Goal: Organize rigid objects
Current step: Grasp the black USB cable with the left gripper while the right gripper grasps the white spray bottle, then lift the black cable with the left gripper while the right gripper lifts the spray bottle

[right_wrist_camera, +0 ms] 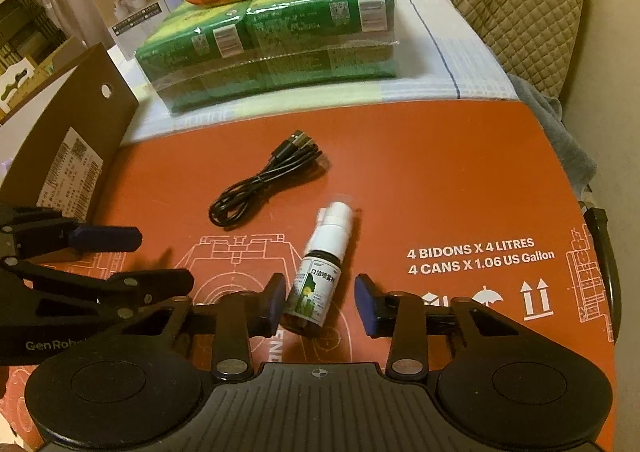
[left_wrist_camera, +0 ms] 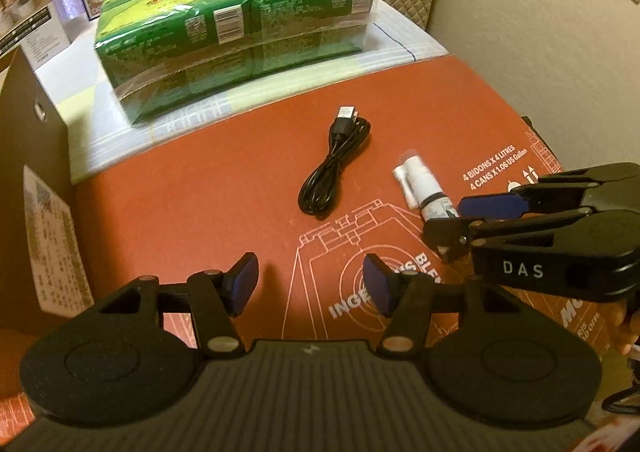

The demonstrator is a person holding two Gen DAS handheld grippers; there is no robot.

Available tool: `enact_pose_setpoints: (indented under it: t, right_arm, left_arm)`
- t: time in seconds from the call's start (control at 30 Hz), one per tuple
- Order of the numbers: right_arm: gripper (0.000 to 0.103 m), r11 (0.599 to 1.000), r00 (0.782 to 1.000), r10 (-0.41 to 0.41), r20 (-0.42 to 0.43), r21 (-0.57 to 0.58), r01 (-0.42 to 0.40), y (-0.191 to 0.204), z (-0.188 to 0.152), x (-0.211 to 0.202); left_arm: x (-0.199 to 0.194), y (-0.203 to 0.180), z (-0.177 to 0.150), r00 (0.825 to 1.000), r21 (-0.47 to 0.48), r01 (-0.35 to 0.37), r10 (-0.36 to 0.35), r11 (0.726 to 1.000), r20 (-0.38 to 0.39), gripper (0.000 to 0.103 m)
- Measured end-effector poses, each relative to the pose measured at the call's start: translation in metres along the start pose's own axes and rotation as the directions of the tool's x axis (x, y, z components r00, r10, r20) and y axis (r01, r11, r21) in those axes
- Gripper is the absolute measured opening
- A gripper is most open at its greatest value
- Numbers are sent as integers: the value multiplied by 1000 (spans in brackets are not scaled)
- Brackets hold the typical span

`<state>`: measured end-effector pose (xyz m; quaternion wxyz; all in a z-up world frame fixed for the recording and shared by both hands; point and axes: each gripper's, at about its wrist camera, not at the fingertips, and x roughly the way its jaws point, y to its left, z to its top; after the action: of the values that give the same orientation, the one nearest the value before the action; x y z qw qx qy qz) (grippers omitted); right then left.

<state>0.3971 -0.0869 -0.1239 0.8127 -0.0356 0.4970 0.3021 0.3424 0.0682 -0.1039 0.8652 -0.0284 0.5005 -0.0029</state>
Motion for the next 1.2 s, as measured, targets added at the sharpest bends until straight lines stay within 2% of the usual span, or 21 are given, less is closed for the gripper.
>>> enact_pose_setpoints:
  t: [0.07, 0.17, 0.47, 0.67, 0.77, 0.93, 1.2]
  right_arm:
    - [24, 1000, 1000, -10, -2, -4, 10, -3, 0, 3]
    - [21, 1000, 1000, -25, 5, 0, 25, -8, 2, 5]
    - [20, 993, 995, -95, 34, 69, 93, -40, 11, 2]
    - [21, 993, 995, -94, 34, 76, 92, -50, 11, -3]
    - [21, 993, 996, -76, 40, 92, 73, -54, 11, -4]
    - [23, 995, 997, -70, 41, 78, 66, -53, 9, -5]
    - [21, 998, 997, -40, 66, -52, 44, -40, 3, -1]
  left_arm:
    - [4, -2, 3, 1000, 14, 4, -4, 1000, 8, 50]
    - [10, -4, 9, 1000, 35, 6, -6, 999, 27, 50]
    - [36, -11, 35, 998, 103, 17, -23, 995, 57, 46]
    - [54, -16, 45, 999, 124, 29, -34, 992, 40, 40]
    - [61, -17, 48, 999, 117, 24, -29, 993, 36, 37]
    - [60, -17, 48, 999, 98, 21, -25, 995, 41, 17]
    - [43, -9, 24, 1000, 26, -27, 26, 999, 17, 14]
